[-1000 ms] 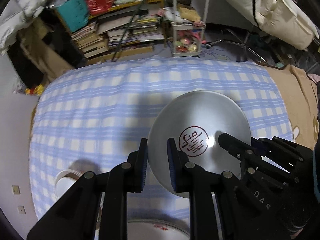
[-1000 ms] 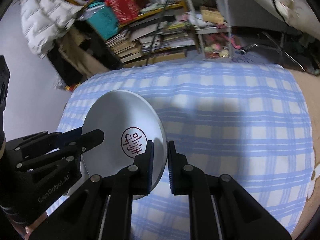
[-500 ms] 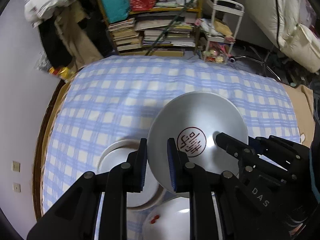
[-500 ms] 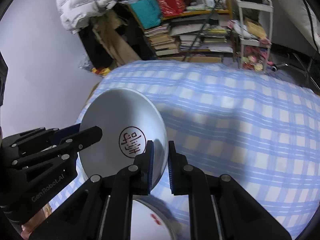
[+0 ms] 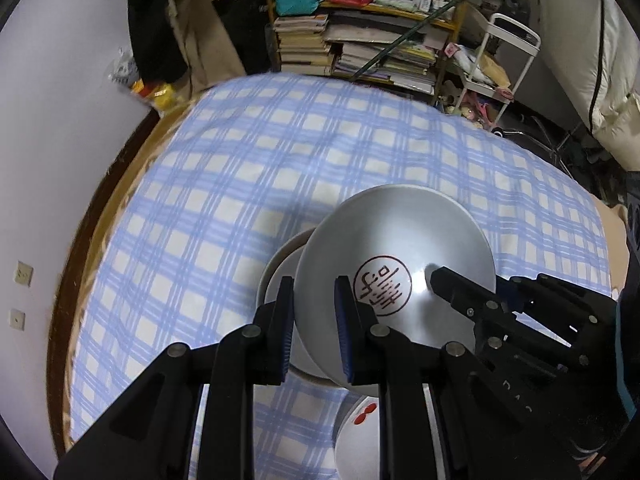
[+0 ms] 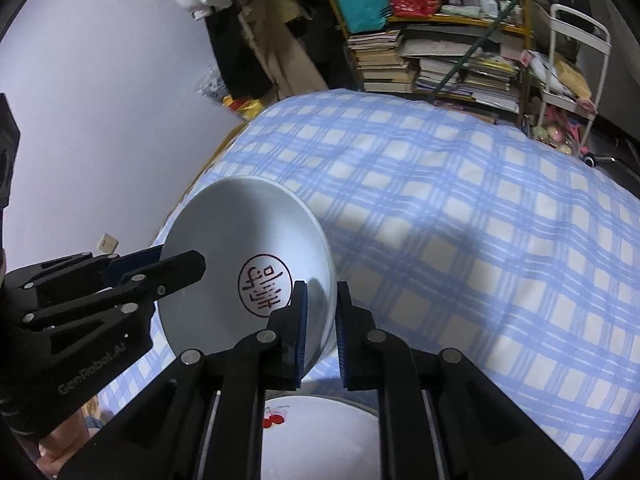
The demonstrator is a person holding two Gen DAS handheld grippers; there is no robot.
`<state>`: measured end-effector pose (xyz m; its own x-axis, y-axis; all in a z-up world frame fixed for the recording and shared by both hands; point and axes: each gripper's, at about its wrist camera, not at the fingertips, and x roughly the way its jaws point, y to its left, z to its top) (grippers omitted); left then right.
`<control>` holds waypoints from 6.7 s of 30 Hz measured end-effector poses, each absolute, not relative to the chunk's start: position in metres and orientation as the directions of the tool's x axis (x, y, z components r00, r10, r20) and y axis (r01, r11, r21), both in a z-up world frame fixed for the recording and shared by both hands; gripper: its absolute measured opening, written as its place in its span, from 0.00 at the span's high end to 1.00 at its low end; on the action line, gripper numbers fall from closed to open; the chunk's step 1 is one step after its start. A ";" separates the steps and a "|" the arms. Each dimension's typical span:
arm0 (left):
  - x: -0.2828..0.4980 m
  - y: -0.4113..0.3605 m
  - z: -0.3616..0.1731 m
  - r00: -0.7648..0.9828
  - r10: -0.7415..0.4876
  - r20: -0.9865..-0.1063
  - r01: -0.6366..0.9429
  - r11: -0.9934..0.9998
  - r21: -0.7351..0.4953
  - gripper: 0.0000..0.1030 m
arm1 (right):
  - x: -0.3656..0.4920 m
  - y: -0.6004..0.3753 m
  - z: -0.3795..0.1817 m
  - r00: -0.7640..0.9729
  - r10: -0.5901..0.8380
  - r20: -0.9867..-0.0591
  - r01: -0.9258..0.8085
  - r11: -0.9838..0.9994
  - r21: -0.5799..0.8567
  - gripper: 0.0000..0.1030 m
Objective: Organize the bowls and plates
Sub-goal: 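Carry the red-stamped bowl with both tools and lower it into the nested white bowls, then open both tools and lift them off the bowl stack, then close both tools on the rim of the bowl stack, then lift the bowl stack with both tools and carry it over the cherry plate stack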
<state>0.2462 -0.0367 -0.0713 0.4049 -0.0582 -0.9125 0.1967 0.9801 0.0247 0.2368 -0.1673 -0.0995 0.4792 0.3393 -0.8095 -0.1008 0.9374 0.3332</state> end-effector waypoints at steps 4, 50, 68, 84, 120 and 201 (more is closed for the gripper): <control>0.245 -0.026 -0.080 0.406 -0.071 -0.911 0.179 0.984 0.003 0.82 | 0.239 -0.157 -0.111 0.453 0.343 -0.823 -0.121 0.938 0.325 0.86; 0.253 0.048 -0.104 0.449 -0.007 -0.893 0.000 1.000 -0.008 0.49 | 0.247 -0.157 -0.115 0.515 0.239 -0.823 -0.175 0.969 0.172 0.49; 0.263 0.056 -0.138 0.294 -0.038 -0.955 0.078 0.997 -0.016 0.47 | 0.258 -0.172 -0.142 0.406 0.172 -0.897 -0.139 0.982 0.125 0.03; 0.266 0.069 -0.138 0.239 -0.166 -0.957 0.062 0.986 -0.155 0.48 | 0.260 -0.176 -0.152 0.347 0.184 -0.919 -0.084 0.983 0.165 0.03; 0.269 0.061 -0.144 0.204 -0.176 -0.963 0.052 0.984 -0.169 0.45 | 0.254 -0.176 -0.156 0.342 0.200 -0.918 -0.024 0.979 0.205 0.17; 0.279 0.029 -0.146 0.195 -0.200 -0.960 0.057 0.980 -0.192 0.98 | 0.270 -0.154 -0.149 0.266 0.255 -0.930 0.040 0.961 0.275 0.89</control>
